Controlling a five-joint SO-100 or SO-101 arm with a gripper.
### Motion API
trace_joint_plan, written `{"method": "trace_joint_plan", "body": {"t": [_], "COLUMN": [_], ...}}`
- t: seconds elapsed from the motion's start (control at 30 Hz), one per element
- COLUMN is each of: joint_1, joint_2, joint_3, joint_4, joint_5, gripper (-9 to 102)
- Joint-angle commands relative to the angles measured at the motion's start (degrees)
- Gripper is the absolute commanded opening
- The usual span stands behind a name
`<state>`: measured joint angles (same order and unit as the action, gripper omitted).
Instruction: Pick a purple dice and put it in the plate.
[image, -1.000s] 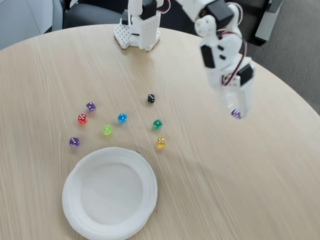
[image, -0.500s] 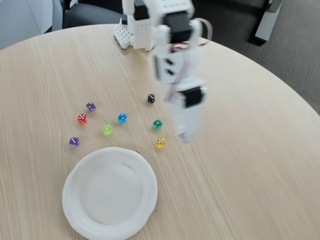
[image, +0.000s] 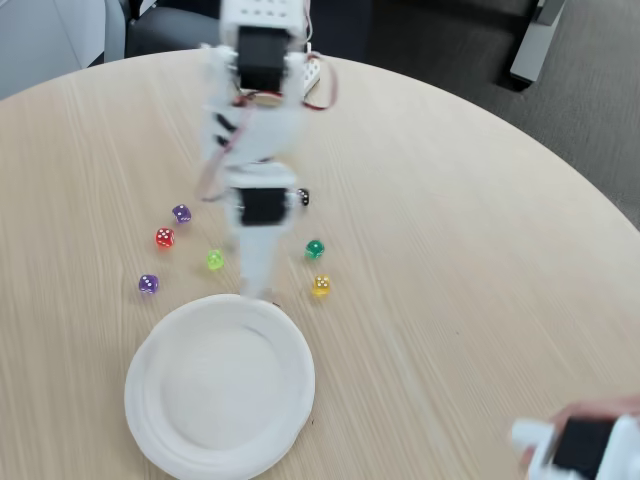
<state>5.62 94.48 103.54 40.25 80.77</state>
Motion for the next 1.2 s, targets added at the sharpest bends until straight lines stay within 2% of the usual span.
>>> {"method": "trace_joint_plan", "body": {"t": [0.0,0.23,0.5,0.7,0.93,1.17], "joint_1": [4.6,14.9,18.5,16.8,6.6,1.2], "joint_2": [1.4,0.5,0.5,0.4,1.3,1.4], "joint_3": [-1.1,-1.1,-1.9,-2.1,-2.0,-1.5], "joint_4": [0.2,-0.2,-0.1,-0.2,0.1,0.1], "joint_5": [-1.4,-4.4,-5.0,-0.9,3.4,4.5], "gripper": [0,0,0,0,0,0]}}
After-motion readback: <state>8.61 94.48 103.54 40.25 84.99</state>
